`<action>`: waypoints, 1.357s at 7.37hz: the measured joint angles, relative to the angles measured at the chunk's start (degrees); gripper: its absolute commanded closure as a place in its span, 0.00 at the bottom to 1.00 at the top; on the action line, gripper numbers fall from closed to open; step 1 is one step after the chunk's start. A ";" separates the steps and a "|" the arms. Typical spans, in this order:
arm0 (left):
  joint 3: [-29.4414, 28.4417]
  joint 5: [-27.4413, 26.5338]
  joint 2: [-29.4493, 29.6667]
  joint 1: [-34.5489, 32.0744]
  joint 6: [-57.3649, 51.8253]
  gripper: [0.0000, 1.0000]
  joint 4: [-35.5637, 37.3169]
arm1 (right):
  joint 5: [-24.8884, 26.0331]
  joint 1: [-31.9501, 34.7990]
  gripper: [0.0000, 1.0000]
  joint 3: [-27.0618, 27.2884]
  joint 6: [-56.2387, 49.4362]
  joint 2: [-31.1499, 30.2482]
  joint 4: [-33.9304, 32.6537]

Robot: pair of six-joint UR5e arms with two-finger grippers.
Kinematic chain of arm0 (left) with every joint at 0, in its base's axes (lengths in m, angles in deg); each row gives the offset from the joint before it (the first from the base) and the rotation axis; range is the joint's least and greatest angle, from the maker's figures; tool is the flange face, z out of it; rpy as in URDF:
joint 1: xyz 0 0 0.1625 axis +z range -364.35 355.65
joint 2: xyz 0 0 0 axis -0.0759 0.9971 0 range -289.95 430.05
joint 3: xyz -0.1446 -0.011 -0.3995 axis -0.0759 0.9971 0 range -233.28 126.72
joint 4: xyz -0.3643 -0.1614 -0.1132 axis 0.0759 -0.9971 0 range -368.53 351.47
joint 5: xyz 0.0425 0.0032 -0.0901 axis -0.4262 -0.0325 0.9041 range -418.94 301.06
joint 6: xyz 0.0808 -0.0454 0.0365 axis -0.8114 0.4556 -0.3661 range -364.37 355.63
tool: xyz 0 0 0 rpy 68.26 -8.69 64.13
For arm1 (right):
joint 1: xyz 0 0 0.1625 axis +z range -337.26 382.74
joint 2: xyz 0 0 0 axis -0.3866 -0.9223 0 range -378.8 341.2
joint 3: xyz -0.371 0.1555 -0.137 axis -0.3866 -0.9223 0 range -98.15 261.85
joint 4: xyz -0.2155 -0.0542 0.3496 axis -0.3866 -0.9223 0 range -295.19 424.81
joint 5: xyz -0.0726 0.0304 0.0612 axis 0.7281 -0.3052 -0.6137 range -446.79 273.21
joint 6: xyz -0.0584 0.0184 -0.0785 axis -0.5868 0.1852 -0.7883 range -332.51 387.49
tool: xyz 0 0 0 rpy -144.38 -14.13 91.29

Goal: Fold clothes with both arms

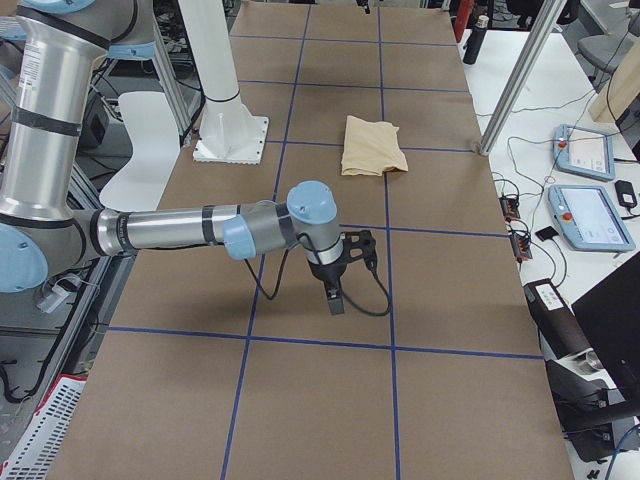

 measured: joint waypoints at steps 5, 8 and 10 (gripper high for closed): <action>-3.25 2.25 -2.55 -10.42 -1.36 0.00 16.41 | -1.11 1.92 0.00 3.93 -2.60 -0.52 -15.99; -3.21 5.90 -3.23 -11.15 -4.95 0.00 24.08 | -0.82 -4.70 0.00 3.87 5.47 -2.40 -8.58; -3.52 7.89 -3.27 -11.91 -5.26 0.00 24.79 | -1.11 -5.71 0.00 3.79 6.79 -5.03 -2.77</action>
